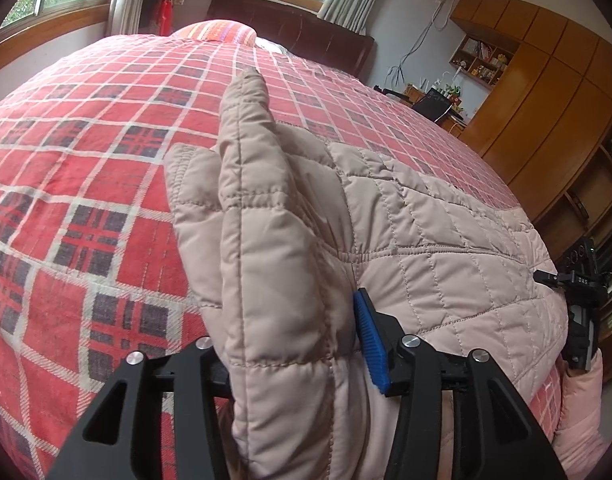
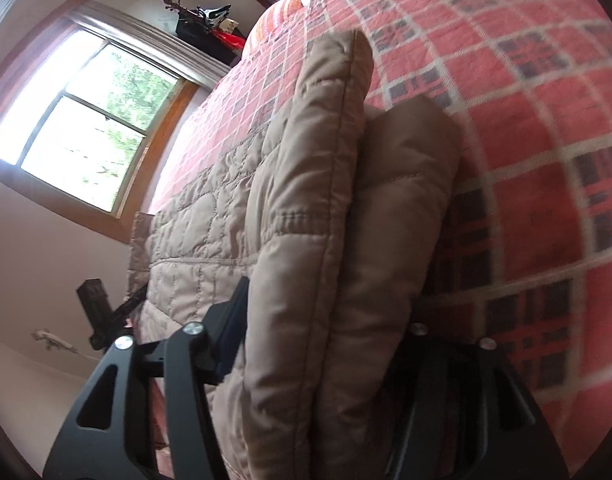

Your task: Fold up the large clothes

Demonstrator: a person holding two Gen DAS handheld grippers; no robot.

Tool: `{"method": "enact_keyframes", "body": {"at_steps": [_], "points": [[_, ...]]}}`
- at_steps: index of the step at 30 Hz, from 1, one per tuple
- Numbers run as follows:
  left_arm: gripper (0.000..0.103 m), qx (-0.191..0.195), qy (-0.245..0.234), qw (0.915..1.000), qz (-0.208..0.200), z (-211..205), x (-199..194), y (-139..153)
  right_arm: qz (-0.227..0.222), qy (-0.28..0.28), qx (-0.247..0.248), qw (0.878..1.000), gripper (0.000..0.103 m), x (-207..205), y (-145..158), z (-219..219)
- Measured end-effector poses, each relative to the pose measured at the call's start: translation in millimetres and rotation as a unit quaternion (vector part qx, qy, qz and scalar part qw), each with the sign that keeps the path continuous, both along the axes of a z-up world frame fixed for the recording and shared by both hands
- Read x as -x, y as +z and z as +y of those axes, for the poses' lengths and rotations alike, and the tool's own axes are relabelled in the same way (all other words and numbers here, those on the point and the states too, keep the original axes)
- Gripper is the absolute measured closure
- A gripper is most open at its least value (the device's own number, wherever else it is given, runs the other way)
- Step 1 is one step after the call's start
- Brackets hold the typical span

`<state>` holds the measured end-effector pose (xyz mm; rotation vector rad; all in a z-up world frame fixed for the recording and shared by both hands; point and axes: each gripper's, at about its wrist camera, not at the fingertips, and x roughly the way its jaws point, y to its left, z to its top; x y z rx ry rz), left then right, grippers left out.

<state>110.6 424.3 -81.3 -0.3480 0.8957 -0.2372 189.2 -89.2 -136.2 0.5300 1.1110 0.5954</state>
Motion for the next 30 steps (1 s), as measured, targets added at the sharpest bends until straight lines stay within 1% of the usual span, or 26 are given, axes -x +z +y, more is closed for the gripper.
{"method": "enact_keyframes", "body": {"at_steps": [2,3,5,7,10,12,14,17,19,20,21,22,24,26,28,29,30], "points": [[0.052,-0.002,0.002,1.0,-0.001,1.1,0.8,1.2,-0.009,-0.022,0.027,0.999,0.034,6.5,10.4,-10.2],[0.052,-0.002,0.002,1.0,0.0,1.4,1.3,1.7,-0.011,-0.031,0.035,0.999,0.033,9.0,13.8,-14.4],[0.05,0.0,0.005,1.0,0.004,2.4,2.8,4.0,-0.011,-0.046,0.05,0.998,0.033,15.7,22.6,-24.0],[0.05,0.003,0.012,0.9999,0.009,5.1,6.0,9.4,-0.02,-0.05,0.084,0.995,0.033,26.7,38.0,-24.7],[0.05,-0.009,0.023,0.9997,0.003,7.8,16.4,22.7,-0.051,-0.047,0.133,0.989,0.033,44.6,67.9,-14.1],[0.049,-0.023,0.03,0.9993,0.005,6.9,22.5,29.2,-0.068,-0.035,0.153,0.985,0.033,54.7,88.0,-0.4],[0.047,-0.029,0.031,0.9991,0.008,5.1,27.4,32.9,-0.078,-0.021,0.173,0.982,0.035,63.1,105.7,20.5],[0.047,-0.049,0.039,0.998,0.008,1.0,34.2,37.5,-0.08,-0.002,0.206,0.975,0.042,69.0,118.4,55.8],[0.047,-0.061,0.044,0.9972,0.006,-2.4,38.7,41.1,-0.075,0.012,0.219,0.973,0.048,69.8,118.3,71.3],[0.047,-0.064,0.046,0.9969,0.004,-4.3,41.0,43.7,-0.066,0.018,0.229,0.971,0.053,68.5,115.8,80.5],[0.046,-0.068,0.046,0.9966,0.002,-5.8,42.7,46.1,-0.059,0.024,0.235,0.97,0.06,68.0,112.6,86.6],[0.045,-0.074,0.047,0.9961,0.003,-7.7,44.4,48.6,-0.049,0.034,0.239,0.969,0.063,66.6,107.7,93.1],[0.044,-0.085,0.049,0.9952,0.001,-10.4,47.8,53.1,-0.032,0.049,0.244,0.968,0.074,66.8,98.0,102.8],[0.043,-0.088,0.049,0.9949,-0.002,-11.1,50.6,56.6,-0.019,0.06,0.247,0.967,0.084,63.9,88.3,109.9],[0.043,-0.087,0.051,0.9949,-0.003,-9.9,52.6,58.7,-0.01,0.066,0.248,0.967,0.09,63.6,81.7,118.9],[0.043,-0.086,0.052,0.9949,-0.003,-9.4,53.8,59.6,-0.006,0.069,0.249,0.966,0.095,62.7,77.8,122.1],[0.043,-0.086,0.053,0.9949,-0.003,-8.5,54.7,60.0,0.0,0.072,0.247,0.966,0.095,61.7,72.9,124.2]]}}
